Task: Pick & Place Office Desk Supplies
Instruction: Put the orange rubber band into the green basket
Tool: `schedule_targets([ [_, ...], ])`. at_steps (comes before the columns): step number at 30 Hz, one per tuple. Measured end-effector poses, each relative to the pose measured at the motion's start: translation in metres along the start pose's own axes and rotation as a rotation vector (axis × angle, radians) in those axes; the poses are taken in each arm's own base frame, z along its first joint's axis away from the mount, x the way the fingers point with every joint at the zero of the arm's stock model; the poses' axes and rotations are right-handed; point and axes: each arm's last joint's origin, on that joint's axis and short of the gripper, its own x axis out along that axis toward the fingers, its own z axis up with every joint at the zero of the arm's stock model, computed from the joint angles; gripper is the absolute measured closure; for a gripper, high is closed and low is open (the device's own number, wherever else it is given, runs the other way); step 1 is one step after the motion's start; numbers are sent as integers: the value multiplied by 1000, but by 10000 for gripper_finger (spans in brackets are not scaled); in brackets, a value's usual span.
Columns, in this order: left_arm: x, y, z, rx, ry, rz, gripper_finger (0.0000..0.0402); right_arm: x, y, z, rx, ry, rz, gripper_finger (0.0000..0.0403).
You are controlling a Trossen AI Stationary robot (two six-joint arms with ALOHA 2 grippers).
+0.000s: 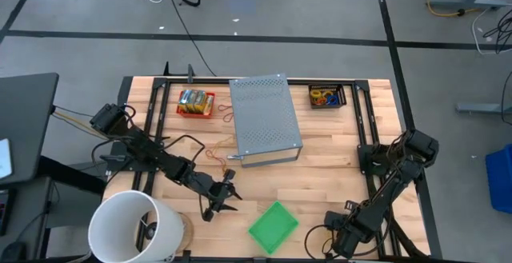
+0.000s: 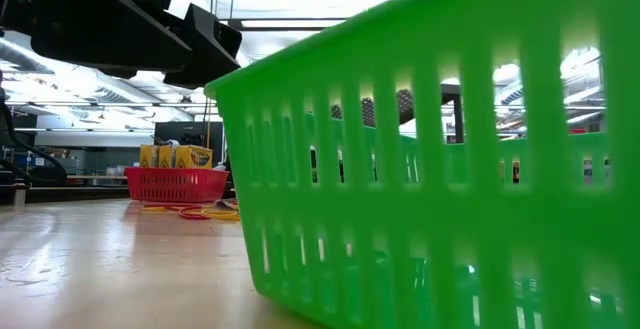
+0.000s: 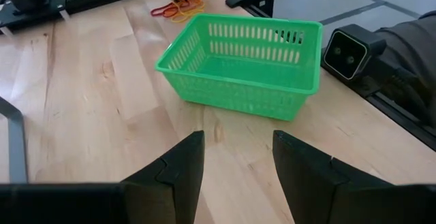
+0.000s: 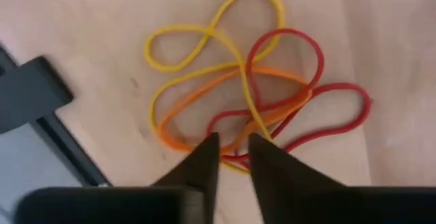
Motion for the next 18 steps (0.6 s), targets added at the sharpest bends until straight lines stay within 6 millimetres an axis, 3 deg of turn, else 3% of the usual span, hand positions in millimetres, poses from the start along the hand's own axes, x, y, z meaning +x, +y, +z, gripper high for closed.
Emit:
schedule_targets([
  [2, 0, 0, 0, 0, 0, 0, 222, 0, 0, -1, -13, 23, 7, 377],
  [4, 0, 0, 0, 3, 0, 0, 222, -3, 3, -1, -40, 34, 15, 393],
  [12, 0, 1, 0, 12, 1, 2, 222, -18, 10, -1, -77, 24, -11, 400],
  [18, 0, 1, 0, 13, 1, 2, 222, -44, 18, -1, -104, -40, -85, 401],
])
